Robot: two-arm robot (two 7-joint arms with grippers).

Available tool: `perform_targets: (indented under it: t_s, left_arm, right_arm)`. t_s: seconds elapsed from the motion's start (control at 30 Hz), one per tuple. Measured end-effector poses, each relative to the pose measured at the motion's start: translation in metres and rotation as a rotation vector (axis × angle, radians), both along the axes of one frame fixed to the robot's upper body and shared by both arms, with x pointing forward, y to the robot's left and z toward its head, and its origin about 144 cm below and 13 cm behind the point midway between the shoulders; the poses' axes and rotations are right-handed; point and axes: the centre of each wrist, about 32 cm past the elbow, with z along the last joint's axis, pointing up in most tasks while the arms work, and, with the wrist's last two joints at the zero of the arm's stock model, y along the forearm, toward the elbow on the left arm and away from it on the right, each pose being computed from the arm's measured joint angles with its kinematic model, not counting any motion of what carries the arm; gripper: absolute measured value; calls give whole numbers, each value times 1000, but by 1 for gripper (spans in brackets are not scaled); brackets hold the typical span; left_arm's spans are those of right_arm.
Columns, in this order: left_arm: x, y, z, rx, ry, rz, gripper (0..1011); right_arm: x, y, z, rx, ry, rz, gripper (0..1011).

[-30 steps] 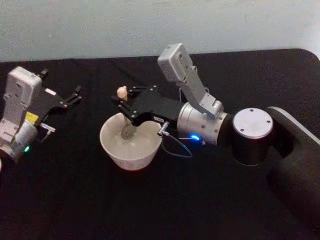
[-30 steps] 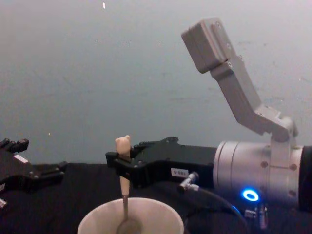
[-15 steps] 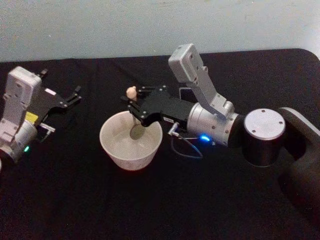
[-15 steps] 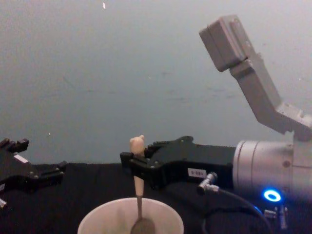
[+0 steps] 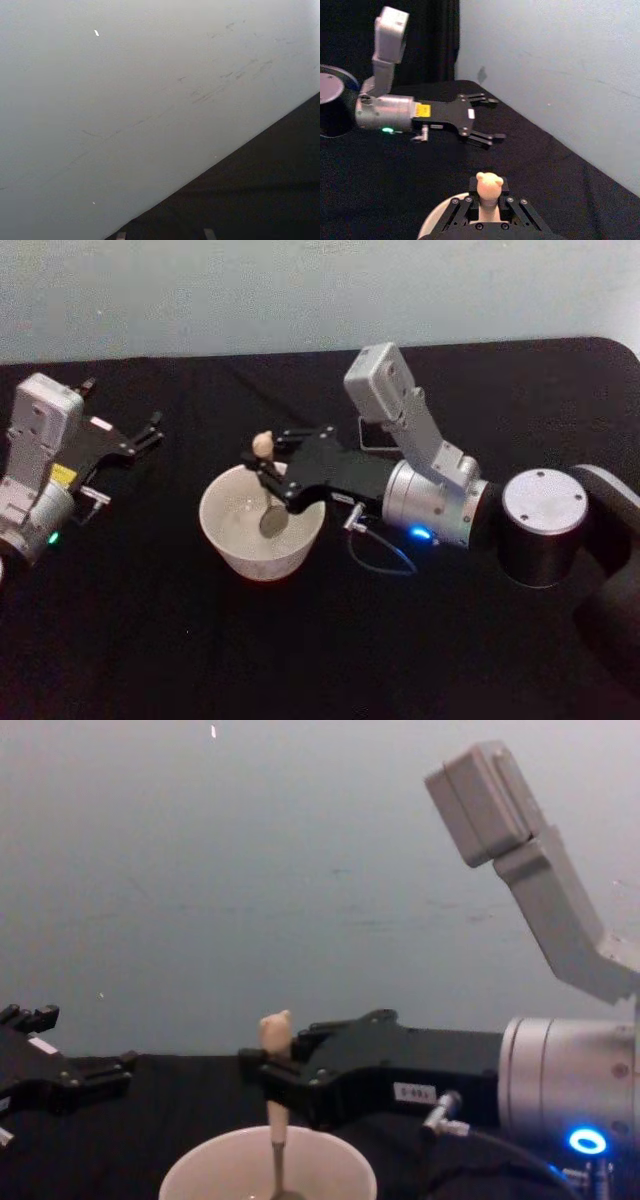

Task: Pick up the stirring spoon with one hand, stir inside the cup, then place it back in its original position.

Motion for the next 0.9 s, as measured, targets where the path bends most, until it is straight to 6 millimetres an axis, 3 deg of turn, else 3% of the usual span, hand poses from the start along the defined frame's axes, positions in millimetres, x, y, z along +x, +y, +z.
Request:
perform_targets:
  t_s: [0.53, 0.9]
  left_arm:
    - [0, 0, 0, 0, 0, 0, 1001]
    - [0, 0, 0, 0, 0, 0, 1001]
  right_arm:
    - [1, 27, -4, 10, -1, 58, 213]
    - [14, 30, -6, 6, -16, 3, 213]
